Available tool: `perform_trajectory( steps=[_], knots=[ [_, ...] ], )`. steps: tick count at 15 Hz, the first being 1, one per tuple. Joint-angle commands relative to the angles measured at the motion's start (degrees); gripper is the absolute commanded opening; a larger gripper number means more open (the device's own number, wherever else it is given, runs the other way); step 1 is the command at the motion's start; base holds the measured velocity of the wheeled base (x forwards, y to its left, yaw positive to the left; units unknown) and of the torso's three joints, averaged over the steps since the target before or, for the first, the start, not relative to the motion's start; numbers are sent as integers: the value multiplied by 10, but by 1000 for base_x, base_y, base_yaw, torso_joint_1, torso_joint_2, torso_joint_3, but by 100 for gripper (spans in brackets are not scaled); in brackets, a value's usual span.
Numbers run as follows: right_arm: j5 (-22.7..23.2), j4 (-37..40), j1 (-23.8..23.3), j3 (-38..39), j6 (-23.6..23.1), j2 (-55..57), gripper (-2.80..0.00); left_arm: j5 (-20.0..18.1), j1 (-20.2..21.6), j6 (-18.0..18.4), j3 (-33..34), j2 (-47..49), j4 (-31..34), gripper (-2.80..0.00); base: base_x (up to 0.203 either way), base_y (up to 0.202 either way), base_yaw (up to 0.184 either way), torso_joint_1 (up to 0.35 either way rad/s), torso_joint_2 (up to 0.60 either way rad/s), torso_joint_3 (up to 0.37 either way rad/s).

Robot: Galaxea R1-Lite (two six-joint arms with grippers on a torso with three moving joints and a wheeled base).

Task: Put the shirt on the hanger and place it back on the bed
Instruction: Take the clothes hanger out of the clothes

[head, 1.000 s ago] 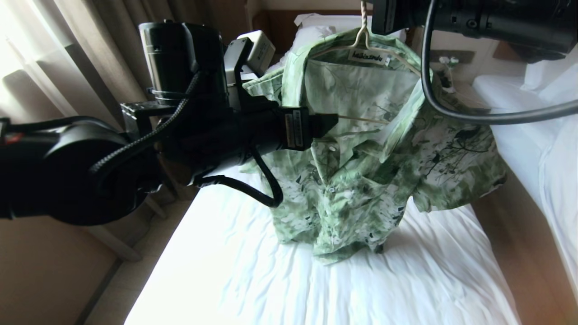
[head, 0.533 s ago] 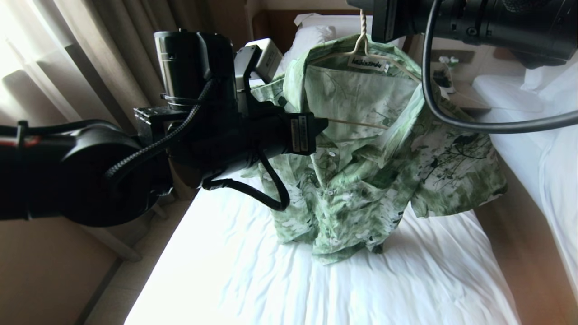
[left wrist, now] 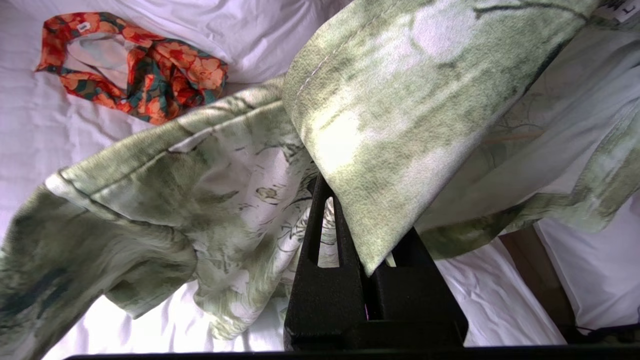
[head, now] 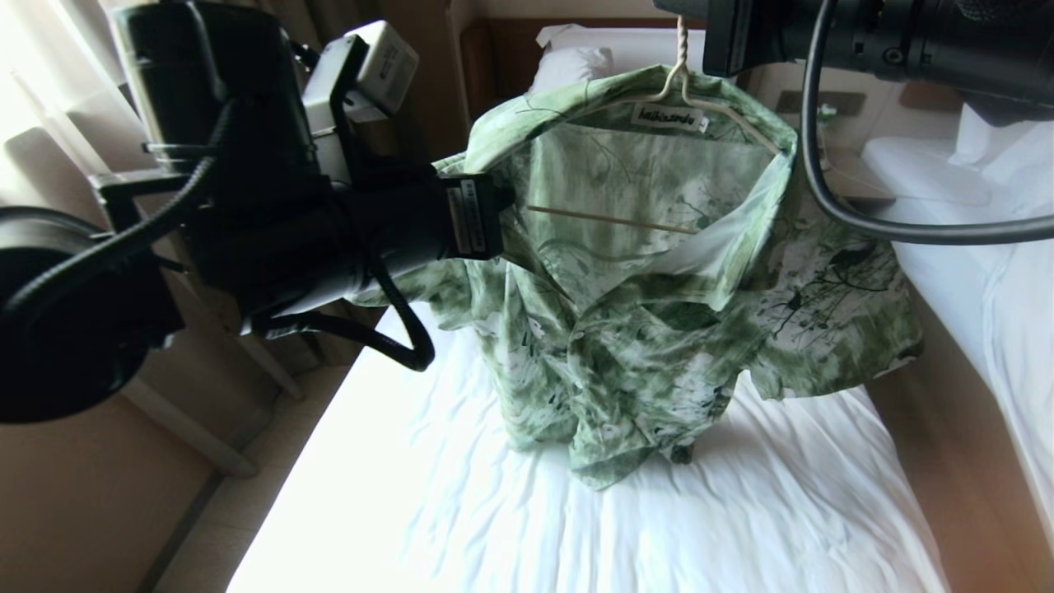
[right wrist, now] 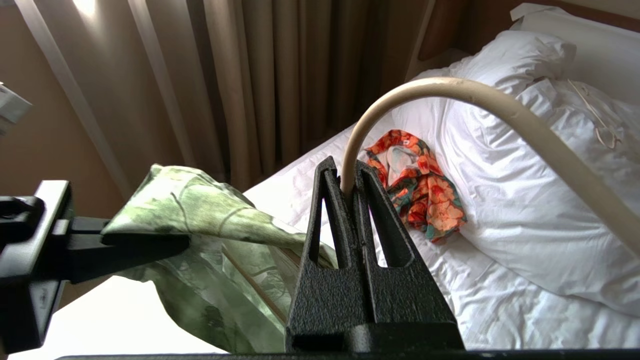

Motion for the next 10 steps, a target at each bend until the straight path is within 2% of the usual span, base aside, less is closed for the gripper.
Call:
perform_trajectory(
  steps=[1, 10],
  knots=[
    [-1, 0, -1, 4, -2, -1, -280, 1, 6, 0, 20, -48, 4, -280, 0, 0, 0, 0, 0, 0],
    [-1, 0, -19, 47, -3, -30, -280, 0, 63, 0, 53, -103, 64, -280, 0, 0, 0, 0, 0, 0]
  ],
)
